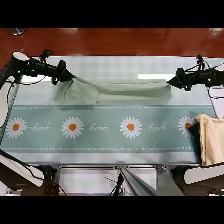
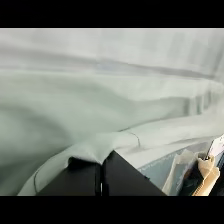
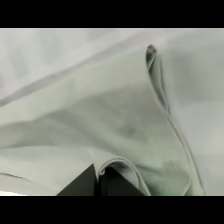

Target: Fold the shirts.

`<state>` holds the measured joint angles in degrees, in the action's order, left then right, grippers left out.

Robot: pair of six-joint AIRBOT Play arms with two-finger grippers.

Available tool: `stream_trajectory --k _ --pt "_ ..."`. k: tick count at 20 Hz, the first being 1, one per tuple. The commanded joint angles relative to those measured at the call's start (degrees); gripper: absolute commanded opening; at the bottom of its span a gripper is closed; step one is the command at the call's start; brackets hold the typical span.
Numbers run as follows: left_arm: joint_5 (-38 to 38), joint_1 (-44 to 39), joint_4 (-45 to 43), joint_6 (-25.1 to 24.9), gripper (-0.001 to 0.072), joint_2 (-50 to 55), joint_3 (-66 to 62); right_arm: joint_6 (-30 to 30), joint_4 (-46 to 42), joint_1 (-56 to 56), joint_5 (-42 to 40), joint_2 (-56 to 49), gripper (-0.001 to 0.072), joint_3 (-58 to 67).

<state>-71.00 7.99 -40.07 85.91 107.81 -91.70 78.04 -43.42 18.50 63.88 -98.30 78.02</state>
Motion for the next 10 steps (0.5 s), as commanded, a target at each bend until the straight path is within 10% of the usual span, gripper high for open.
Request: stream_trajectory --k 1,3,5,10 --pt "-0.5 0.6 0.0 0.8 0.0024 3.6 -2.4 0.6 1.9 -0.1 -2.2 -3.3 0.0023 1.6" --pt "-0.2 1.2 0.0 0.7 0.0130 3.5 -2.6 0.5 3.5 0.0 -3.2 -4.0 0.0047 1.6" --pt "-3.5 2.5 -0.5 0.3 0.0698 3.4 -4.6 0.4 4.8 0.5 -3.5 -4.0 0.0560 1.6" --pt "-21.7 11.3 -22.4 5.7 0.0700 -0.7 -10.0 0.4 1.1 8.2 7.6 -4.0 0.0633 5.4"
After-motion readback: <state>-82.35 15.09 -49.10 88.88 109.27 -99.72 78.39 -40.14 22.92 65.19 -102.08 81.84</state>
